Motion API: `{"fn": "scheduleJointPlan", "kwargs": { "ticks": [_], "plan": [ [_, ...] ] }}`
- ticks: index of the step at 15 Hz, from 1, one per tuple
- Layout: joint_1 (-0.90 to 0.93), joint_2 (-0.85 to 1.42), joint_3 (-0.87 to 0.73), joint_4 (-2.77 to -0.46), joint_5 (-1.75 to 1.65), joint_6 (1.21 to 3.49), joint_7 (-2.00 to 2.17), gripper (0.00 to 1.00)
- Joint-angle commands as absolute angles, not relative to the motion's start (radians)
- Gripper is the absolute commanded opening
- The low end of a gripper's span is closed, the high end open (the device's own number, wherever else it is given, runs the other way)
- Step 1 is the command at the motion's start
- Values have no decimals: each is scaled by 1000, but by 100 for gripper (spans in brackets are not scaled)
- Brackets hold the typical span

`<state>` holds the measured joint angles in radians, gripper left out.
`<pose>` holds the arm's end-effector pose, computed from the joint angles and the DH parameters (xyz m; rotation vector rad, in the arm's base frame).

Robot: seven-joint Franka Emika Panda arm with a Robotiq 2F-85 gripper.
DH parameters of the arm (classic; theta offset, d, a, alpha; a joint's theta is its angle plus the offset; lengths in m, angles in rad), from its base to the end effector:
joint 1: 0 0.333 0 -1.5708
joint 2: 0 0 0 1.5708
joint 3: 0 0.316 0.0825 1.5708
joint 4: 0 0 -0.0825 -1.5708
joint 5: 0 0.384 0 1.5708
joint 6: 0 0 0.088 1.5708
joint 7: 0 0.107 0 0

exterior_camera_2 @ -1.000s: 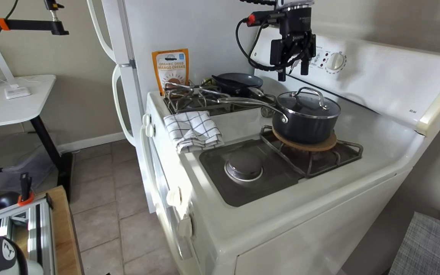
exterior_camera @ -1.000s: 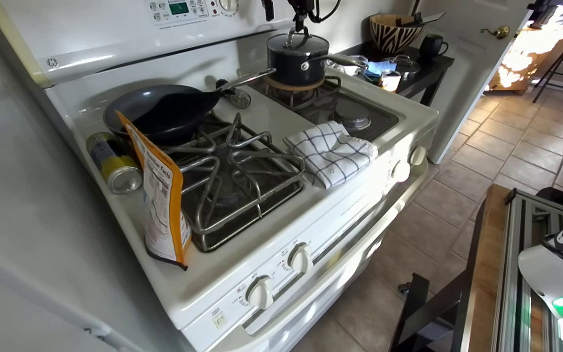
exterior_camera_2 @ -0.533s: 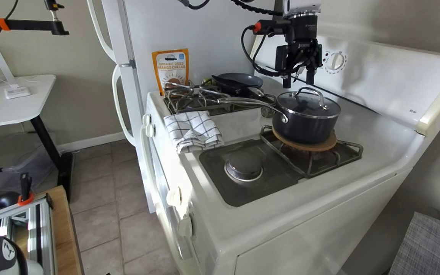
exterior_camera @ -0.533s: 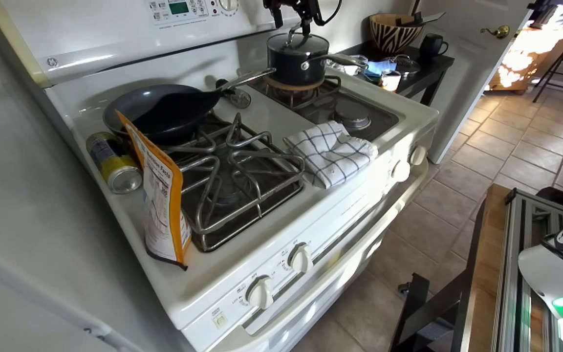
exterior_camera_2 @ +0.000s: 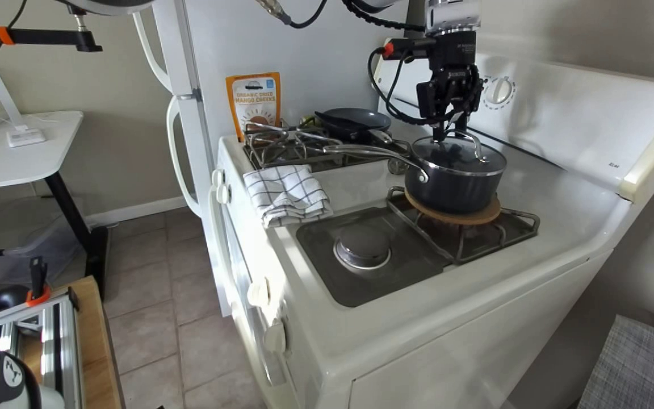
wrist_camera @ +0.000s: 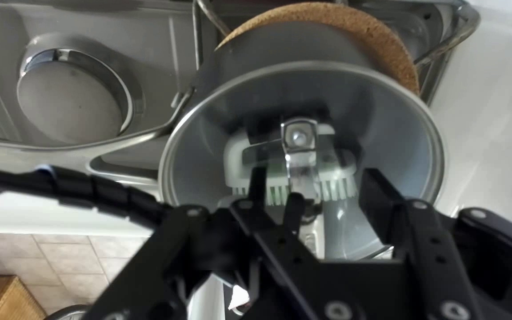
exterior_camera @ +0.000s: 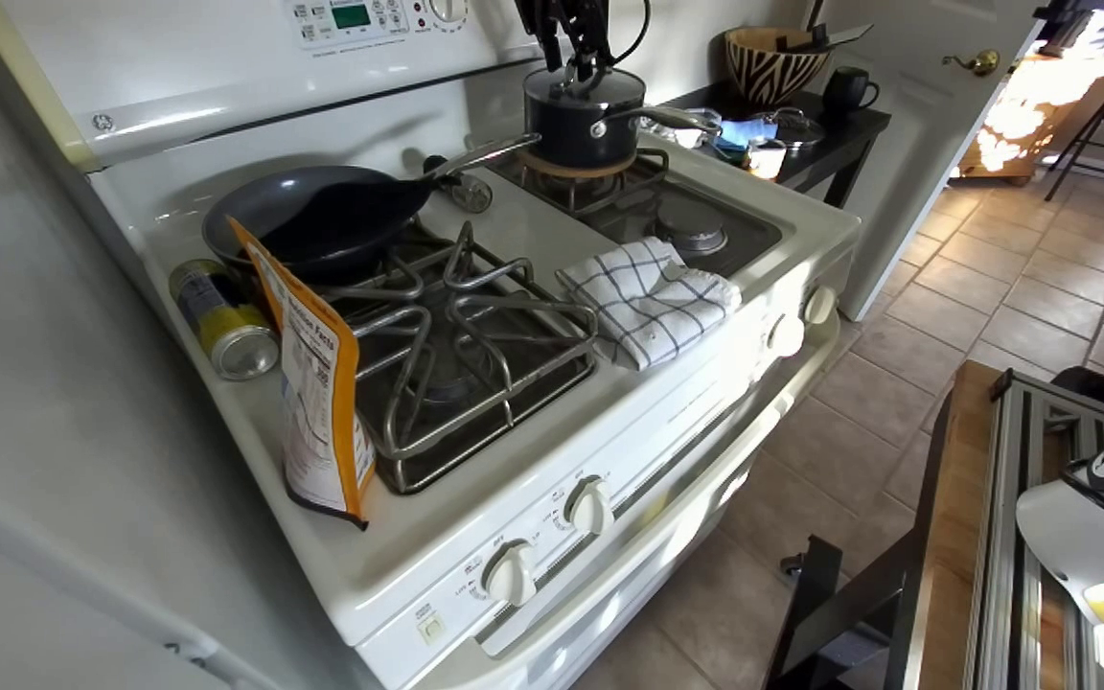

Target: Take the lid off the black pot and place it on the bottom right stove plate

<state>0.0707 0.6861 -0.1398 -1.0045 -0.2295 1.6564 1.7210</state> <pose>0.7382 -0.0394 0.4589 1.8679 -2.2070 0.3149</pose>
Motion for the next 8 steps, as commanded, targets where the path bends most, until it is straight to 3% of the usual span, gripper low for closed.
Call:
{"fn": "scheduleJointPlan", "kwargs": {
  "ticks": [1,4,8],
  "plan": [
    [79,700,-152,-972,-243,1632,1753,24],
    [83,680,-154,-990,-249,1640,1773,2],
    [84,646,-147,-1018,-245,1644,1777,3]
  ]
}}
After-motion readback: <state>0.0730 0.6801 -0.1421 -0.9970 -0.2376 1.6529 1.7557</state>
